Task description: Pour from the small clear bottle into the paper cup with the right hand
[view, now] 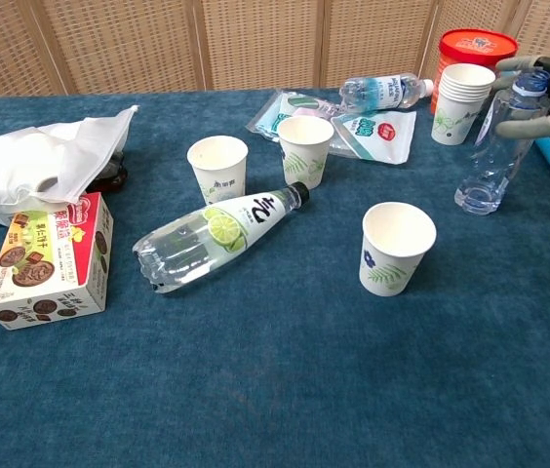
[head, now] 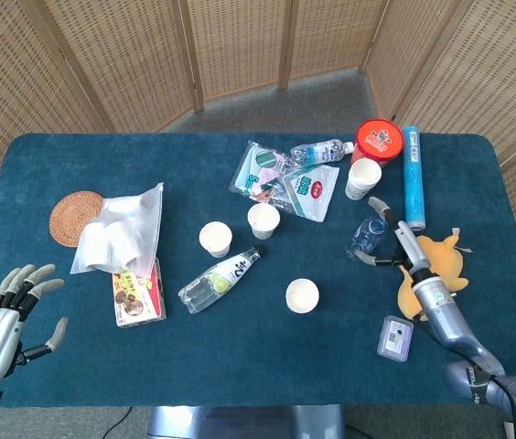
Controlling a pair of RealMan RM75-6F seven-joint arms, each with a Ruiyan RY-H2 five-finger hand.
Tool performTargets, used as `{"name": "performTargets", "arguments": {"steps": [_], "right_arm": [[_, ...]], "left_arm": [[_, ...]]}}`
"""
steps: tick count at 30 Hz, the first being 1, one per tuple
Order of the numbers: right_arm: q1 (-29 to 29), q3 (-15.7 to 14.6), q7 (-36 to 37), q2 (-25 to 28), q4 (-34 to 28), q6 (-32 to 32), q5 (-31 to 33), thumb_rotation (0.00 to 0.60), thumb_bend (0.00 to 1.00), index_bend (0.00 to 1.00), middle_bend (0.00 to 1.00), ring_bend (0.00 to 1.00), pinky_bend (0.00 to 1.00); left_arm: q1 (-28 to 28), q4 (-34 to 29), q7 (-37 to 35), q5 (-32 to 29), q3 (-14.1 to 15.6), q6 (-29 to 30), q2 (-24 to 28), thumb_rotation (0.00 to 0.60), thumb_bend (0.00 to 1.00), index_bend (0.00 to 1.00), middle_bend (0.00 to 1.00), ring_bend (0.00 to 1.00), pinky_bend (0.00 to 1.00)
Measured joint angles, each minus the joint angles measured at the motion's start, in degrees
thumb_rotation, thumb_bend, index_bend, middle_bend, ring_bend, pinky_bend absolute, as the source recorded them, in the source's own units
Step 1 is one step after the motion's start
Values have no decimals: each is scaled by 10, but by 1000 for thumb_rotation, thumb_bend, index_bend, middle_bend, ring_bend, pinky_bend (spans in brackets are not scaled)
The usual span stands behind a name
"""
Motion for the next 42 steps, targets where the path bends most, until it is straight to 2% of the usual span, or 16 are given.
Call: {"name": "performTargets", "arguments": {"steps": [9, 19, 42], "right_arm": [[7, 7, 12, -5, 22, -16, 14, 600, 259, 0, 0, 0, 0], [8, -1, 42, -23, 57, -29, 13, 600, 261, 0, 0, 0, 0], [15, -4, 46, -71, 95, -49, 21, 600, 261, 0, 0, 0, 0]], "left_arm": [[2, 2, -1, -3, 0, 2, 0, 310, 459, 222, 149, 0, 0], [3, -1, 2, -5, 1, 0, 3, 310, 459, 216, 142, 0, 0], [10, 6, -5, -10, 3, 4, 5, 311, 459, 212, 137, 0, 0]]}}
